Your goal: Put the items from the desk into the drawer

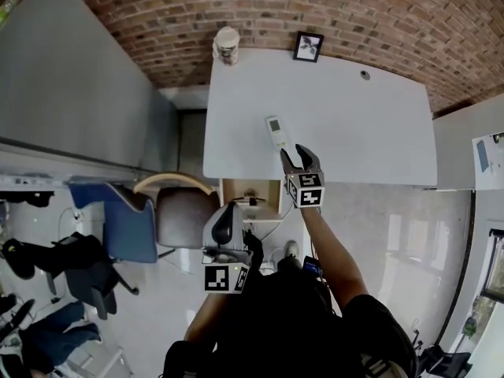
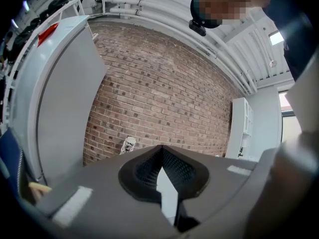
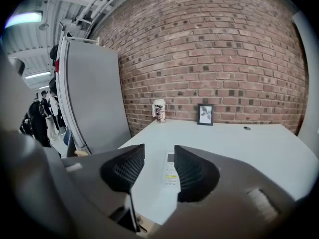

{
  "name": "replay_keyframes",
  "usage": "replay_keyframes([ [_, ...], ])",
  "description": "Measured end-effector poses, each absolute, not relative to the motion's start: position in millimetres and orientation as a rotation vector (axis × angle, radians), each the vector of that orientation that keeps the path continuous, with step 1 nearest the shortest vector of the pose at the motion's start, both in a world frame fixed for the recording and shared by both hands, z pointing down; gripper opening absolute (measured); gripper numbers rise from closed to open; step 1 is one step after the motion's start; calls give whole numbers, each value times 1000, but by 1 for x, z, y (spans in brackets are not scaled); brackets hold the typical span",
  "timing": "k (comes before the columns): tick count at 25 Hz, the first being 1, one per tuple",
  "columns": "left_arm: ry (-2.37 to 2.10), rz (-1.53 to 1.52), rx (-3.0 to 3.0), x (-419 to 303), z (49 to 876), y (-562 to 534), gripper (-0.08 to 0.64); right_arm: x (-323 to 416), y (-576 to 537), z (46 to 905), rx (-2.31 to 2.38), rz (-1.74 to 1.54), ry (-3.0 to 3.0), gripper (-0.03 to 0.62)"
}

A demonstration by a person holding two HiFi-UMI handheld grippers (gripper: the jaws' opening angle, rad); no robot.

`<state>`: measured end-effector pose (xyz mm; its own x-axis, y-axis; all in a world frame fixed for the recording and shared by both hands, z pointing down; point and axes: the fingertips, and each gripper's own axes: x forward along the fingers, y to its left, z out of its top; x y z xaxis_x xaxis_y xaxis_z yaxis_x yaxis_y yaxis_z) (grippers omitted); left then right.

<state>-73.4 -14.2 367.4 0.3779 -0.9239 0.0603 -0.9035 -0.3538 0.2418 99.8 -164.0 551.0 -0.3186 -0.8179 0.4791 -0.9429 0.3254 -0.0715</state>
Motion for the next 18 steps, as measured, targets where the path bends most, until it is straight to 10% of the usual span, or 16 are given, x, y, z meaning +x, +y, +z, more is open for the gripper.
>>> replay_keyframes([
  [18, -1587, -47, 2354, -78, 398, -39, 20, 100, -218, 684, 1391, 679, -1988, 285],
])
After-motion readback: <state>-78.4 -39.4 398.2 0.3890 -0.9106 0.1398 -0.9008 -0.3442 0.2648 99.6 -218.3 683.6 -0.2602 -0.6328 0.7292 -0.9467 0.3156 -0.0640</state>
